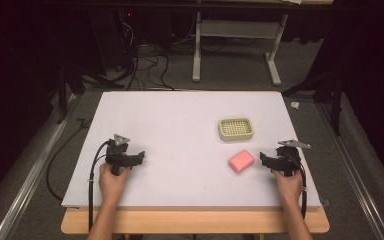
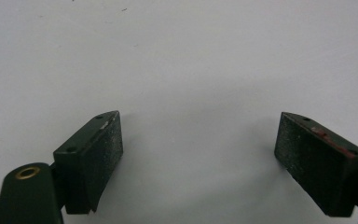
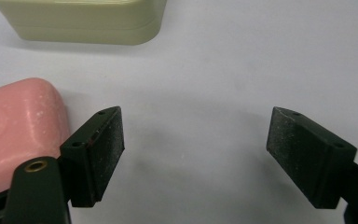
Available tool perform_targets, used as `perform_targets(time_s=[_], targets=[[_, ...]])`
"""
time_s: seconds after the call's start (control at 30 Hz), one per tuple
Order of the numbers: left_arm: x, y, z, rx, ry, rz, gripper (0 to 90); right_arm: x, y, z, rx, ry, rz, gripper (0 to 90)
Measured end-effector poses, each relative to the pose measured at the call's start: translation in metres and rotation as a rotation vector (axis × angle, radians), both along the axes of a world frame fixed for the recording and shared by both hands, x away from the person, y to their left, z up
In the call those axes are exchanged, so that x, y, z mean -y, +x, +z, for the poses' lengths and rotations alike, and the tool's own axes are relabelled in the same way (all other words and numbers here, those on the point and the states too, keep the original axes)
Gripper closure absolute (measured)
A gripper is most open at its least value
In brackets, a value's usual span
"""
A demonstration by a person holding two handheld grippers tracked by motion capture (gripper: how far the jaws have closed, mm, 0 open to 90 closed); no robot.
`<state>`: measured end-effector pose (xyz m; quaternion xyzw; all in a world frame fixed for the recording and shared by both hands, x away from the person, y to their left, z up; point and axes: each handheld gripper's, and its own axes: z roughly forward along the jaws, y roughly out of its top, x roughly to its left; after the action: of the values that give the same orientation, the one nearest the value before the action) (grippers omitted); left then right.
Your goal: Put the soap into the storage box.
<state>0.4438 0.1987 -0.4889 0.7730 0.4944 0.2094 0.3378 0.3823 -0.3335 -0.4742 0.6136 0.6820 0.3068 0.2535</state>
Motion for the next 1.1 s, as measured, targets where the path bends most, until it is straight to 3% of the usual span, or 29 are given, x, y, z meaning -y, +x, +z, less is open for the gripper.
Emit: perform_targets(time_s=[0.47,0.87,1.1], targets=[[0.000,0.000,0.000,0.000,0.000,0.000,15.6,0.000,-0.022,0.006,0.057,0.051,0.071,15.7],[0.000,0.000,0.000,0.000,0.000,0.000,15.6,-0.009,-0.036,0.008,0.063,0.063,0.138,15.1],[0.000,0.000,0.000,0.000,0.000,0.000,15.6,-0.017,-0.047,0.013,0.094,0.059,0.199,13.1]])
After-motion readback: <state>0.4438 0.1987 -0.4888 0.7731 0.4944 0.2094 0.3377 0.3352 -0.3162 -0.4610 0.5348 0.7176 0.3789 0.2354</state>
